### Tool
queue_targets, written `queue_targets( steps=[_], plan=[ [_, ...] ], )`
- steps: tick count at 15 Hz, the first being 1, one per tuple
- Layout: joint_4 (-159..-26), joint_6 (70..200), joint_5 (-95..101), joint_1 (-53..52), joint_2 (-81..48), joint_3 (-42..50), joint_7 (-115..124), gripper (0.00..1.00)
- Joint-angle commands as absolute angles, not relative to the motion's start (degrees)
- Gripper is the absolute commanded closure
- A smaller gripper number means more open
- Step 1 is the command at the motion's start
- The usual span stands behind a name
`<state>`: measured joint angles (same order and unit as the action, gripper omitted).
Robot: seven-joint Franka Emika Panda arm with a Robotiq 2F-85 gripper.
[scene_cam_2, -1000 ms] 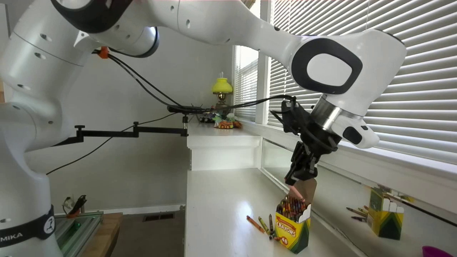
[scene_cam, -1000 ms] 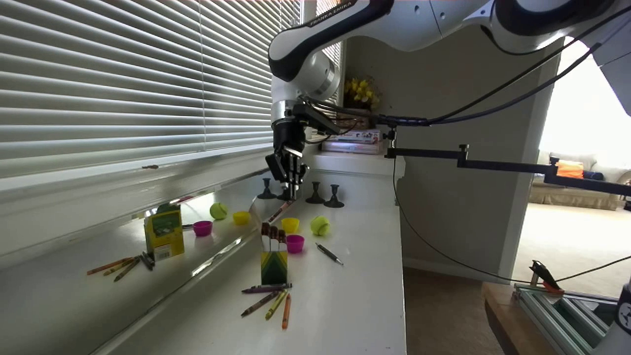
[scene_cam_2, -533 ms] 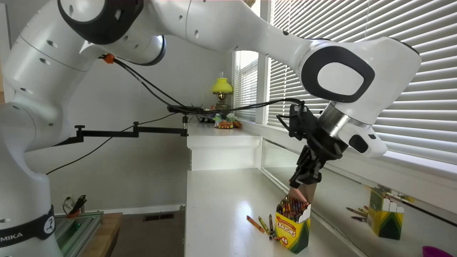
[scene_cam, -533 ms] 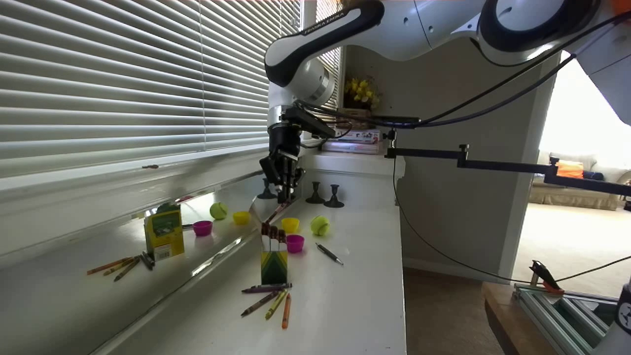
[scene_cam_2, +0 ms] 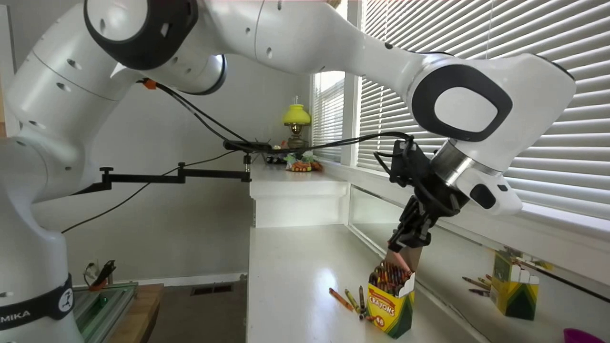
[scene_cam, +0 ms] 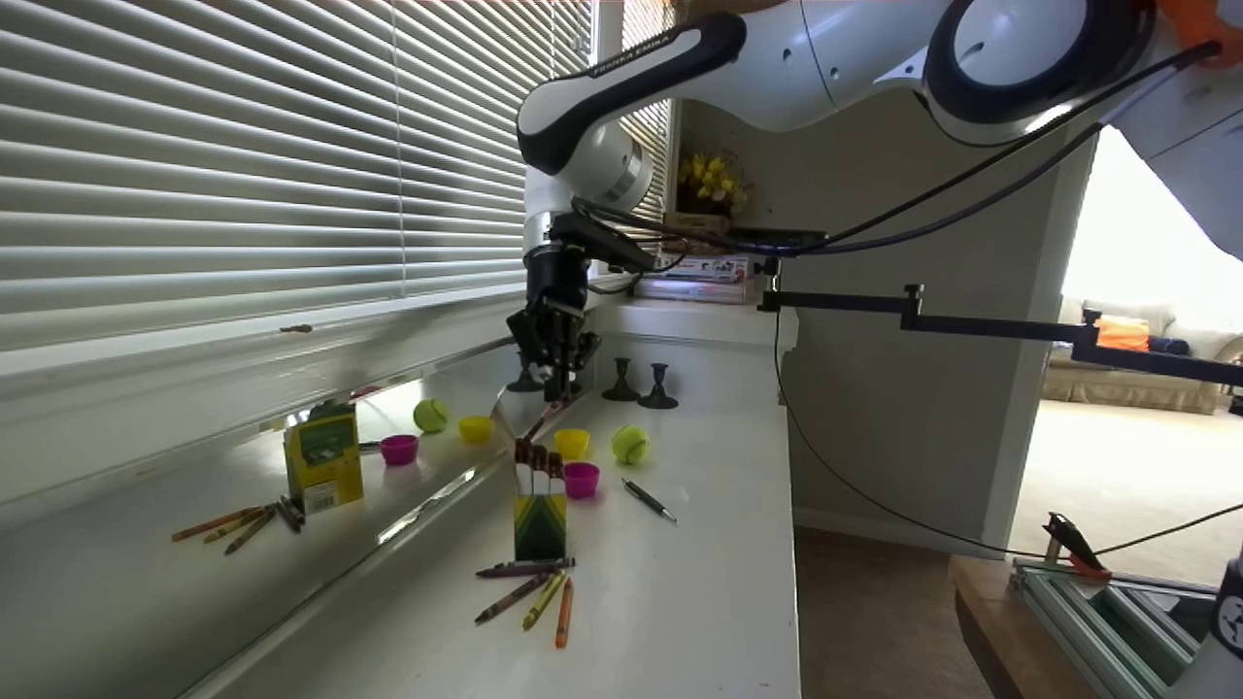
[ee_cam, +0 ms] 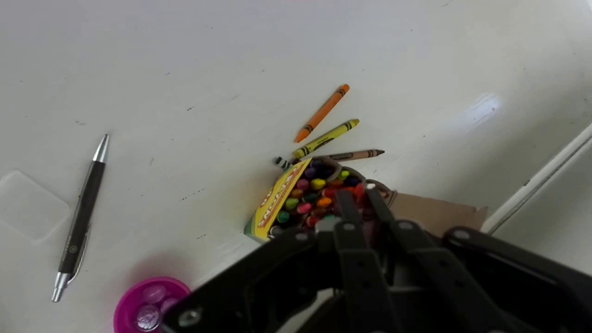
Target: Put two shiny objects in the pink bowl then put the pink crayon in the box on the counter.
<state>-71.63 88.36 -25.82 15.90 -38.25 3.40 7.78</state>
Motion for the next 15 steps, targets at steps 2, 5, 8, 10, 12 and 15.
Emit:
queue_targets(
  steps=[2, 5, 8, 10, 12, 15],
  plan=[
    [-66.27, 84.35, -28.67, 17.17, -41.9, 2.89, 11.42, 0.98],
    [-65.34, 84.03, -29.29, 17.39, -42.83, 2.81, 12.25, 0.98],
    [-63.87, 84.32, -29.79, 17.66, -44.25, 2.69, 13.0, 0.98],
    [-63.02, 84.43, -30.27, 17.94, -45.28, 2.58, 13.62, 0.98],
    [-62.21, 84.56, -30.34, 18.11, -46.15, 2.52, 14.21, 0.98],
    [-61.22, 84.65, -30.35, 18.38, -47.26, 2.46, 14.79, 0.98]
  ],
)
